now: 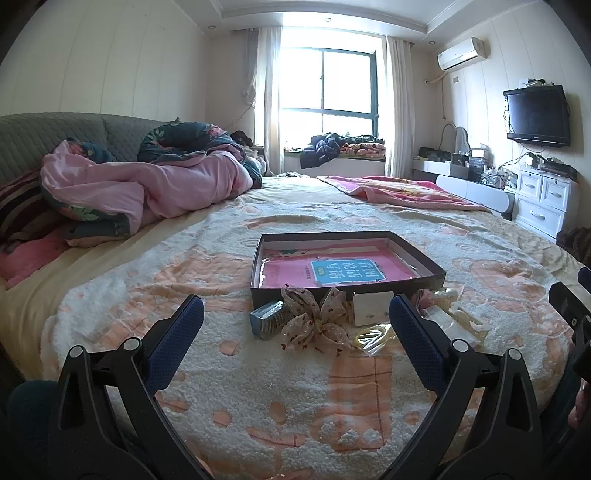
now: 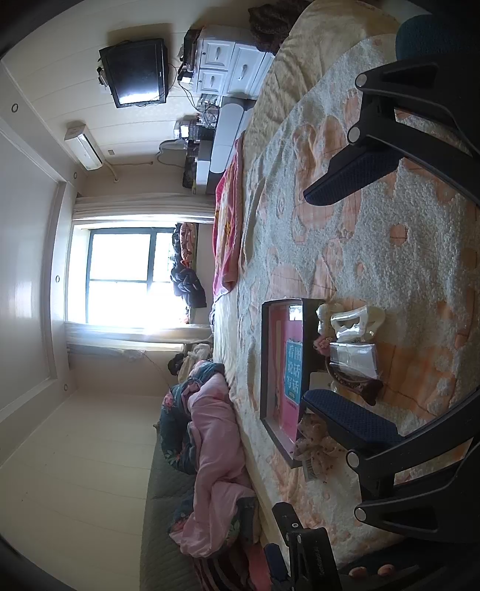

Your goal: Organize jewelry

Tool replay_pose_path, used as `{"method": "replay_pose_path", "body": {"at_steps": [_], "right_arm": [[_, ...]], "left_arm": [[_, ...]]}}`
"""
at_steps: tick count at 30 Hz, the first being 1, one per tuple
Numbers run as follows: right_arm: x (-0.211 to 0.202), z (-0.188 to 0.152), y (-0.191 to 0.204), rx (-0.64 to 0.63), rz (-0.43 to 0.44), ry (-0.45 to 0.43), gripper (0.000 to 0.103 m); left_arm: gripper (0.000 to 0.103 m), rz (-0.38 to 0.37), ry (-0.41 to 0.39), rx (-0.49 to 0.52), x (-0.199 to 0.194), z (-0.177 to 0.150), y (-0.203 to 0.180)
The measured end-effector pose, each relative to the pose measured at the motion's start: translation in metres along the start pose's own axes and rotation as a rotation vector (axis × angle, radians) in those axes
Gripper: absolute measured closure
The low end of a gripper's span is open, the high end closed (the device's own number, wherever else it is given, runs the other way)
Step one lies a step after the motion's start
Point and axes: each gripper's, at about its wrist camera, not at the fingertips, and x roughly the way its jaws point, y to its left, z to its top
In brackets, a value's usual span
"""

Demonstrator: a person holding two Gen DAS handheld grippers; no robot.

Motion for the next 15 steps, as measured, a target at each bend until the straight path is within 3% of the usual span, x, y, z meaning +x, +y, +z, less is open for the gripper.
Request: {"method": "replay_pose_path", "body": {"at_steps": [15], "right_arm": [[0.0057,-0.0001,0.0040,-0.003,0.001,-0.001,0.006]], "left_arm": [[0.011,0.001,-0.004,0.001,-0.0006,-0.0002,-0.0007]]}}
